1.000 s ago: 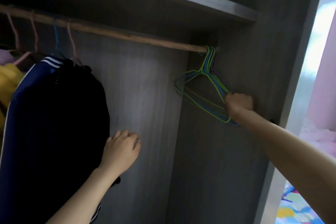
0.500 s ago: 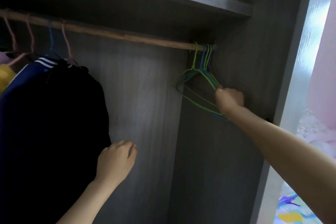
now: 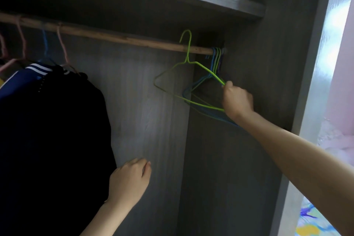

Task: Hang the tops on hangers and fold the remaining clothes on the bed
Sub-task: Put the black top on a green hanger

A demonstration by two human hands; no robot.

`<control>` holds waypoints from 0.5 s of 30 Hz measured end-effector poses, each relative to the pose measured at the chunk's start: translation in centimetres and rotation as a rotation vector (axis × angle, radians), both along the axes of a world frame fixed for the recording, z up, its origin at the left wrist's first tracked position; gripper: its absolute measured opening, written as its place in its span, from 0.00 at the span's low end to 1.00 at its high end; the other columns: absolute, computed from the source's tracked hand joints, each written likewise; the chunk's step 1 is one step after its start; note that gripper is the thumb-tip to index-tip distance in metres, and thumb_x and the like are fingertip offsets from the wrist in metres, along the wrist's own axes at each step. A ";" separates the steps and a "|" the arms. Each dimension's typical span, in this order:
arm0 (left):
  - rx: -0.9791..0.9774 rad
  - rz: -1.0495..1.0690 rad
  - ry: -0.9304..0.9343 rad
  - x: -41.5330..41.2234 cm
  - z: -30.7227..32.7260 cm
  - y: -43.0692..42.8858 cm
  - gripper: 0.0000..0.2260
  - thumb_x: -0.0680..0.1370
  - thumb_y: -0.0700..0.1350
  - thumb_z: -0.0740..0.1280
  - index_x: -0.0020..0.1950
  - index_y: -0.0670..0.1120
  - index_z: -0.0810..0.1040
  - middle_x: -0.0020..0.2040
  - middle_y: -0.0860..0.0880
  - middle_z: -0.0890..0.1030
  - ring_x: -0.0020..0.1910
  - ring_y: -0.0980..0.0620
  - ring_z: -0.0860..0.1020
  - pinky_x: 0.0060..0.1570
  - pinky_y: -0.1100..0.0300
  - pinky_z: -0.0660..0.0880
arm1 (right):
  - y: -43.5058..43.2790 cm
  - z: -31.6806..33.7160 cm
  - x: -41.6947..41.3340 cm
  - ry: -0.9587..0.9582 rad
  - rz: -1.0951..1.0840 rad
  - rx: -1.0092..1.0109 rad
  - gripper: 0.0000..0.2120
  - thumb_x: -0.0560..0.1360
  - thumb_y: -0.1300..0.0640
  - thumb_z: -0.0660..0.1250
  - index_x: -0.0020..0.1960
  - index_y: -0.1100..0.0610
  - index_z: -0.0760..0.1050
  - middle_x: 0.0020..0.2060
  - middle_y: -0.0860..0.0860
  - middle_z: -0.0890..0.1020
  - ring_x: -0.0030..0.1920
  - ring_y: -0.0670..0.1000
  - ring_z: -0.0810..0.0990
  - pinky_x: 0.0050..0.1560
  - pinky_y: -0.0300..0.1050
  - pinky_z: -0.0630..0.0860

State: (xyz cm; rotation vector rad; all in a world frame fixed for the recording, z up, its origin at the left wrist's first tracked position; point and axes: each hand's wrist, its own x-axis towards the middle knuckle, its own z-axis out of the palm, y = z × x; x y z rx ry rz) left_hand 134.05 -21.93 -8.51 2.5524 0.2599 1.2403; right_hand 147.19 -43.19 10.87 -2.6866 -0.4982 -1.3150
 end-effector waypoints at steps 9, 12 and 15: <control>-0.014 -0.010 -0.143 1.1 0.3 2.7 0.24 0.73 0.54 0.53 0.55 0.41 0.79 0.48 0.42 0.80 0.45 0.38 0.79 0.36 0.49 0.78 | 1.3 -3.1 -2.9 -0.055 0.135 0.123 0.15 0.83 0.54 0.49 0.53 0.64 0.67 0.44 0.65 0.80 0.45 0.69 0.78 0.37 0.51 0.61; -0.030 0.107 -0.290 1.7 -0.1 3.7 0.26 0.71 0.53 0.56 0.64 0.38 0.71 0.58 0.32 0.73 0.52 0.31 0.72 0.44 0.39 0.75 | 0.3 -7.1 -4.9 -0.058 0.254 0.121 0.15 0.80 0.50 0.50 0.44 0.59 0.67 0.36 0.64 0.80 0.37 0.68 0.78 0.34 0.50 0.61; -0.101 0.086 -0.345 2.2 -1.4 4.2 0.30 0.70 0.53 0.57 0.68 0.38 0.65 0.63 0.30 0.69 0.57 0.31 0.67 0.49 0.35 0.71 | -1.2 -12.0 -7.6 -0.038 0.286 0.061 0.11 0.76 0.48 0.51 0.38 0.53 0.61 0.23 0.55 0.73 0.23 0.62 0.74 0.25 0.43 0.60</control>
